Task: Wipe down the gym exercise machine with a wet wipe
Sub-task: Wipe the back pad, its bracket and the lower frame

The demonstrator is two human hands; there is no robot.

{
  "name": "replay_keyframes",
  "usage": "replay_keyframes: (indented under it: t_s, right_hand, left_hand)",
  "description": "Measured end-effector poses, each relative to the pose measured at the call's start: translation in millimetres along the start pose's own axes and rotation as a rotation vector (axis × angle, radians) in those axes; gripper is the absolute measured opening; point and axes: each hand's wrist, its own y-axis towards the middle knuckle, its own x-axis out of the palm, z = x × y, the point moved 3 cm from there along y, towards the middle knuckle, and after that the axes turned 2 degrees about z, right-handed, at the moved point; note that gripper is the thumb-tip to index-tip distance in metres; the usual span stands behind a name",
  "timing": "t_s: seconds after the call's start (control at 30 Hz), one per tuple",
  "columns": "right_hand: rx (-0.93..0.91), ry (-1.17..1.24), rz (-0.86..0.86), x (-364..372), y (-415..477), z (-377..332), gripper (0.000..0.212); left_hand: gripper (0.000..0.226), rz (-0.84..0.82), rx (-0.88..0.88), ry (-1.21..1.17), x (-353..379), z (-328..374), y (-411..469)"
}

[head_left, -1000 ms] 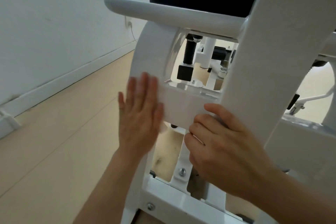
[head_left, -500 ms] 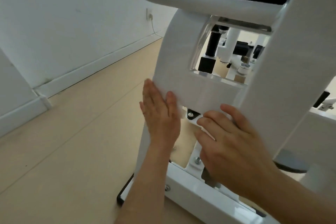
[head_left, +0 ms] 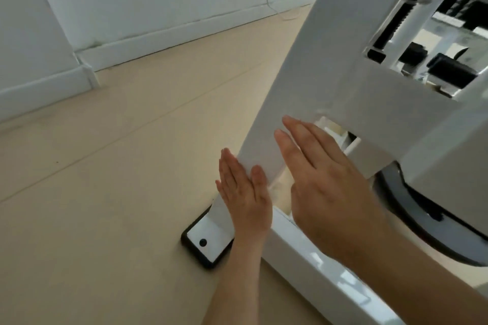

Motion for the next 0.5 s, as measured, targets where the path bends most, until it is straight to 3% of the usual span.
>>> replay_keyframes:
  t_s: [0.2, 0.37, 0.5]
  right_hand:
    - [-0.005, 0.074, -0.039, 48, -35, -16, 0.061]
    - [0.197, 0.195, -0.074, 79, -80, -17, 0.046]
    - [0.330, 0.248, -0.140, 88, -111, -14, 0.042]
  left_hand:
    - [0.076, 0.037, -0.112, -0.088, -11, -37, -3]
    - [0.081, 0.021, -0.235, -0.052, -21, -66, -8]
    - [0.078, 0.024, -0.200, 0.212, -32, -72, -11]
